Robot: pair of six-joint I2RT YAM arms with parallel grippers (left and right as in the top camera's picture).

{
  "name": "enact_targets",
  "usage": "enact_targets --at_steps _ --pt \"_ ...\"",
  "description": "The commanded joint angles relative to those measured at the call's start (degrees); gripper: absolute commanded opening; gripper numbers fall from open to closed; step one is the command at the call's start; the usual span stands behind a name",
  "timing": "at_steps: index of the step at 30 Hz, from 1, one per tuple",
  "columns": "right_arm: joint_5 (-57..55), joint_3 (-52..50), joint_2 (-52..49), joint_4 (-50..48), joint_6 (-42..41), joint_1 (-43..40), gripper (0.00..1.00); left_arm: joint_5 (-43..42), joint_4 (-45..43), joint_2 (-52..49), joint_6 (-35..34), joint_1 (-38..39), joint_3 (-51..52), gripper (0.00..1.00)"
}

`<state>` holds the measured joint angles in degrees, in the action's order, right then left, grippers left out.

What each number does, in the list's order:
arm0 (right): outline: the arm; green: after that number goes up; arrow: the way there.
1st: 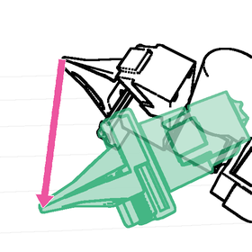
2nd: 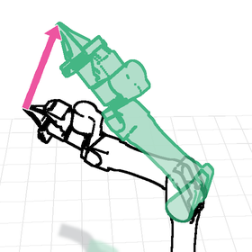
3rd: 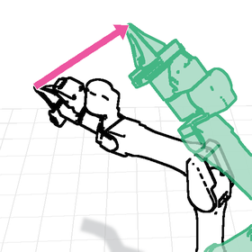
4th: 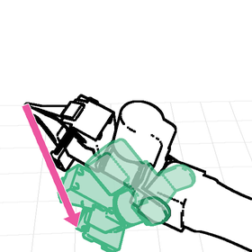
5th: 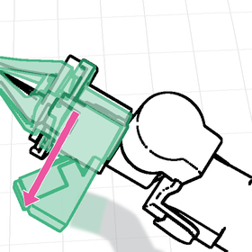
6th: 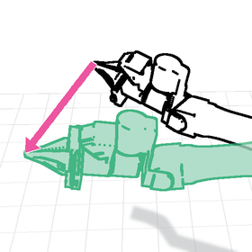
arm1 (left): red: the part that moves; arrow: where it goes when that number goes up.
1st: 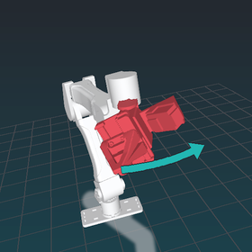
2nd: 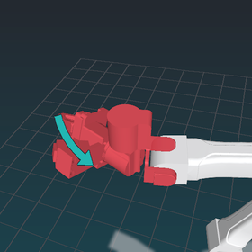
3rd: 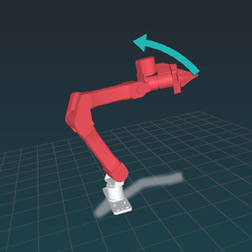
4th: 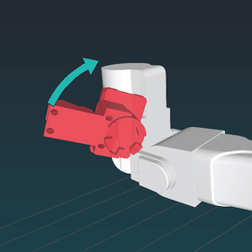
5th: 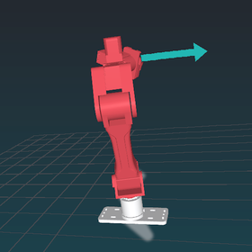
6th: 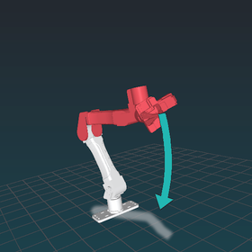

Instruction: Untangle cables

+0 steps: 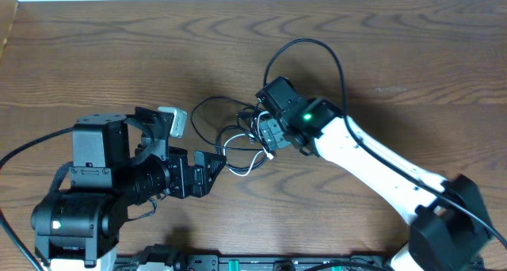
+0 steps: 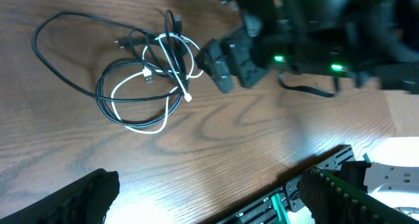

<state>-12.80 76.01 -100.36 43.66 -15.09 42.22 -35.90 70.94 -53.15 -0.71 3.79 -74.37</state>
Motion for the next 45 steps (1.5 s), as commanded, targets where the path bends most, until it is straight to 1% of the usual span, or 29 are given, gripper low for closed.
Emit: enact_targets --at_steps 1,4,5,6,16,20,26,28,29,30,33,40,45 --pt "0.9 -0.2 -3.7 -2.7 1.0 -1.0 0.83 -0.6 0.1 0.2 1.4 -0.1 -0.6 0.93" --pt "1.0 -0.2 -7.0 -6.6 1.0 -2.2 0.66 -0.6 0.2 0.2 1.4 -0.1 -0.6 0.93" --pt "1.0 -0.2 -7.8 -7.5 1.0 -2.5 0.61 -0.6 0.3 0.2 1.4 -0.1 -0.6 0.93" --pt "1.1 -0.2 -8.6 -8.5 1.0 -2.9 0.59 -0.6 0.4 0.2 1.4 -0.1 -0.6 0.93" --pt "6.2 -0.2 -11.0 -14.4 0.9 -4.3 0.58 -0.6 0.6 0.2 1.4 -0.1 -0.6 0.93" --pt "8.2 -0.2 -12.3 -15.8 -0.5 -4.1 0.48 -0.6 0.7 0.2 1.4 -0.1 -0.6 0.93" --pt "8.9 -0.2 -14.5 -16.0 -0.8 -3.9 0.41 -0.5 1.7 0.2 1.4 -0.1 -0.6 0.93" --pt "8.9 -0.2 -14.7 -15.9 -0.7 -3.9 0.37 -0.5 1.9 0.2 1.4 -0.1 -0.6 0.93" --pt "8.9 -0.2 -14.8 -15.8 -0.7 -3.9 0.34 -0.5 2.1 0.2 1.4 -0.1 -0.6 0.93" --pt "8.9 -0.2 -14.8 -15.8 -0.7 -3.9 0.29 -0.5 2.1 0.2 1.4 -0.1 -0.6 0.93" --pt "8.9 -0.2 -14.8 -15.8 -0.8 -3.9 0.01 -0.5 2.3 0.2 1.4 -0.1 -0.6 0.93" --pt "8.9 -0.2 -14.7 -14.3 -3.4 -3.9 0.01 -0.5 2.3 0.2 1.4 -0.1 -0.6 0.93" --pt "8.9 0.2 -13.1 -12.1 -3.5 -3.9 0.01 -0.5 2.3 0.2 1.6 -0.1 -0.6 0.93"
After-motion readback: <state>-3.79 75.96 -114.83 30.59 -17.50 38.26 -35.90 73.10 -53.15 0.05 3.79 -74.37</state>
